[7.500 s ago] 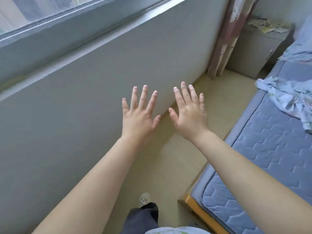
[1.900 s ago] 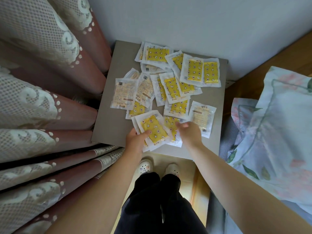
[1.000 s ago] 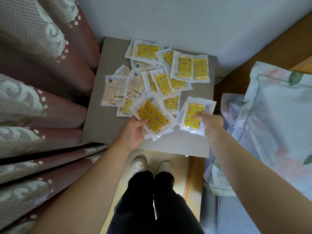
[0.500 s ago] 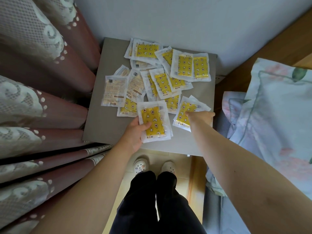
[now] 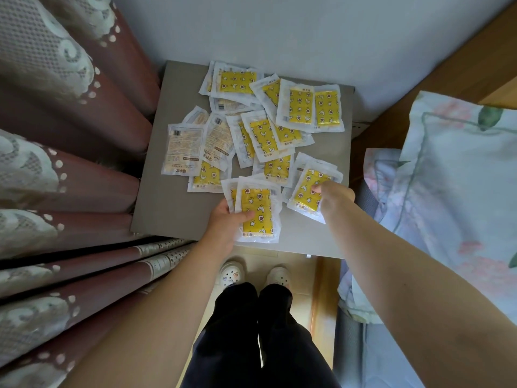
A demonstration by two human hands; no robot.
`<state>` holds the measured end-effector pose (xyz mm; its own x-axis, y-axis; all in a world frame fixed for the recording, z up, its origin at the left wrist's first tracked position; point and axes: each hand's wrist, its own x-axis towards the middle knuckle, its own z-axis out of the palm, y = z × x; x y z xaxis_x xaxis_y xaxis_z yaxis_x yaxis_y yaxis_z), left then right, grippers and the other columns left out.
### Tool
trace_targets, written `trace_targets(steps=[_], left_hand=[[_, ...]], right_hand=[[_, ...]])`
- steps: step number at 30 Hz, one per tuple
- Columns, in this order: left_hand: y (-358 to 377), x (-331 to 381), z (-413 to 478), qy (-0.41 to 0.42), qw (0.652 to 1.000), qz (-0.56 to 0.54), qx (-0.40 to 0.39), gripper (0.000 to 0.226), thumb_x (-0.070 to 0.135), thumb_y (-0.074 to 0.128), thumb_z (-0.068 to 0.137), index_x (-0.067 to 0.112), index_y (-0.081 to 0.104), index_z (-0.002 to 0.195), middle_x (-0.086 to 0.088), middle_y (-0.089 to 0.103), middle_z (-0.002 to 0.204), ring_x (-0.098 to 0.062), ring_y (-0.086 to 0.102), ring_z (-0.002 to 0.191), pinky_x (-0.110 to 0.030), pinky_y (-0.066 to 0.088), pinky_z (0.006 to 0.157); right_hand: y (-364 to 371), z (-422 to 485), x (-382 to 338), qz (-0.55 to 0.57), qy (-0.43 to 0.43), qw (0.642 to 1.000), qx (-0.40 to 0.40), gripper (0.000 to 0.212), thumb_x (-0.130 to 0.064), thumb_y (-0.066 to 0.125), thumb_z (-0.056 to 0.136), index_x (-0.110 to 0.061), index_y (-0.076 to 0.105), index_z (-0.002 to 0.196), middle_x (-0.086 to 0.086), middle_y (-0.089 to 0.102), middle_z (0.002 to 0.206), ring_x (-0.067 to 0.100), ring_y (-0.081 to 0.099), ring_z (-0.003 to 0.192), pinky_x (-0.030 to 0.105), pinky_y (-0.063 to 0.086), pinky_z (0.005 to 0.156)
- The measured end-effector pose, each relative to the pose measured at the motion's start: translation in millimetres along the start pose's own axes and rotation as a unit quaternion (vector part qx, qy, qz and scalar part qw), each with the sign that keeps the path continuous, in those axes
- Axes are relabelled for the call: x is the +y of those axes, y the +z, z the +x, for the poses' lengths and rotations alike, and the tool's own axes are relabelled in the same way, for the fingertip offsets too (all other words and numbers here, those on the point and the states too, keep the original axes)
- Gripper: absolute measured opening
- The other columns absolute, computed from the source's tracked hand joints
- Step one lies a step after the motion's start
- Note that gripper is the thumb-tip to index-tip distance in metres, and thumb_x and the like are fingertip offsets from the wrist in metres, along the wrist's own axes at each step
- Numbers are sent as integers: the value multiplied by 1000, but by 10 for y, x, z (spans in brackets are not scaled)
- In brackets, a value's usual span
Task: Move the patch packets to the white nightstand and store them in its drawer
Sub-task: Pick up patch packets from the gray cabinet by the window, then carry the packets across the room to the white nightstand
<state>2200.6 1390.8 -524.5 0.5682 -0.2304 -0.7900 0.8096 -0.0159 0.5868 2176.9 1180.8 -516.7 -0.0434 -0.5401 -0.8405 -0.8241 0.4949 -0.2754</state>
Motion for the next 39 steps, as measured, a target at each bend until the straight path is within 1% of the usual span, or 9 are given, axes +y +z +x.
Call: trace_targets(steps=[3,6,9,14,19,25,32,35,39], left_hand=[[51,-14,12,0,1000,-2,2,36,-13,63,79,17,62,99,-6,71,95,-22,69,86,-37,55,71],[87,-27,13,-1,1000,-3,4,36,-14,62,80,16,62,100,-6,71,94,-22,69,85,-37,56,70],[111,-41,17,-5,1000,-1,2,36,-12,63,80,15,62,103,-7,71,98,-24,69,88,-39,56,73],[185,-64,-7,-9,1000,-10,24,32,-11,63,81,13,61,102,-7,70,98,-23,68,87,-39,56,74],[209,15,-162,-11,999,17,45,29,-9,65,81,10,60,102,-9,68,101,-22,67,85,-39,54,77],[98,146,-579,0,998,64,26,26,-7,67,80,12,63,98,-10,68,101,-23,67,87,-40,55,78],[-121,7,-1236,8,995,83,-55,37,-7,61,85,5,57,120,-12,66,112,-30,64,100,-42,54,82],[-240,-106,-1476,3,990,119,-81,30,-6,61,86,9,59,112,-9,68,107,-27,66,96,-40,56,77],[-538,-387,-1860,-11,973,192,-130,28,-4,61,87,13,61,109,-7,69,106,-24,67,94,-40,55,80]], right_hand=[[42,13,-8,13,-6,1000,-4,29,-23,76,79,-11,54,92,2,56,81,19,58,81,28,44,60],[46,66,23,59,-25,998,-12,29,-16,77,76,-13,49,71,1,54,70,20,60,74,33,50,67],[-6,136,65,80,-42,994,-63,22,-11,76,77,-7,57,87,2,59,81,23,61,85,39,52,88],[-166,339,207,134,-44,984,-112,51,-3,82,66,-4,61,113,10,69,104,29,68,90,49,53,88],[-423,134,312,209,-48,959,-187,14,0,69,81,-8,62,90,11,68,103,25,66,91,44,51,91],[-669,-420,558,277,-61,906,-315,14,3,53,92,-7,62,96,11,67,105,27,62,105,41,49,92],[-583,-953,1399,178,-63,949,-252,24,-7,73,78,-4,64,101,10,68,113,27,65,104,42,47,99],[-514,-1138,1810,215,-73,947,-228,39,-6,72,80,0,60,116,14,66,116,32,64,106,43,50,95],[-459,-1409,2520,301,-36,928,-216,38,-1,75,74,-1,64,111,11,71,108,29,69,98,50,51,93]])
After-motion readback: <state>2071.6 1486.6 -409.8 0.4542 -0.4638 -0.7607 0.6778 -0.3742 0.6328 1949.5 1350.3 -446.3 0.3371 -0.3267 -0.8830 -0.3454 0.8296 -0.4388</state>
